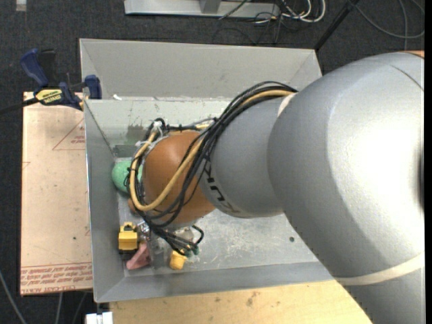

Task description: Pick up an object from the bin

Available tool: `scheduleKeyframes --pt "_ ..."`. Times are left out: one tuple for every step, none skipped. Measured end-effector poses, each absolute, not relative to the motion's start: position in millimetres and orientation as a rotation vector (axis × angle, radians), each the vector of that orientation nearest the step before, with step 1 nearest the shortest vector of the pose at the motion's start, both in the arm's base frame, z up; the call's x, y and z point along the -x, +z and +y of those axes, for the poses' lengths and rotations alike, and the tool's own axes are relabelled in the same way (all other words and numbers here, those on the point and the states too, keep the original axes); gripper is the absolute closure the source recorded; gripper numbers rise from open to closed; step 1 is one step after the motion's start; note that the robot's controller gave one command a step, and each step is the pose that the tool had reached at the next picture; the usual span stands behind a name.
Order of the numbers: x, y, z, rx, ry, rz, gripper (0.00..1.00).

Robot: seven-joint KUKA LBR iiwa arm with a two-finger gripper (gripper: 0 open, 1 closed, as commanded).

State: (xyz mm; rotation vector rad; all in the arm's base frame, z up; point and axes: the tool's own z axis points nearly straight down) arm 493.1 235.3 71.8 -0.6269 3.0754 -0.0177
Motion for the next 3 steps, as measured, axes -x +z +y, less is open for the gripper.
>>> scheduleKeyframes --pt "-492.1 70.8 232.5 0.625 -0.027 3.084 0.00" --pt "-493.5 72.3 234.4 0.625 -0.020 3.077 1.00" --pt "-492.0 70.7 232.3 0.624 -0.026 3.084 0.00"
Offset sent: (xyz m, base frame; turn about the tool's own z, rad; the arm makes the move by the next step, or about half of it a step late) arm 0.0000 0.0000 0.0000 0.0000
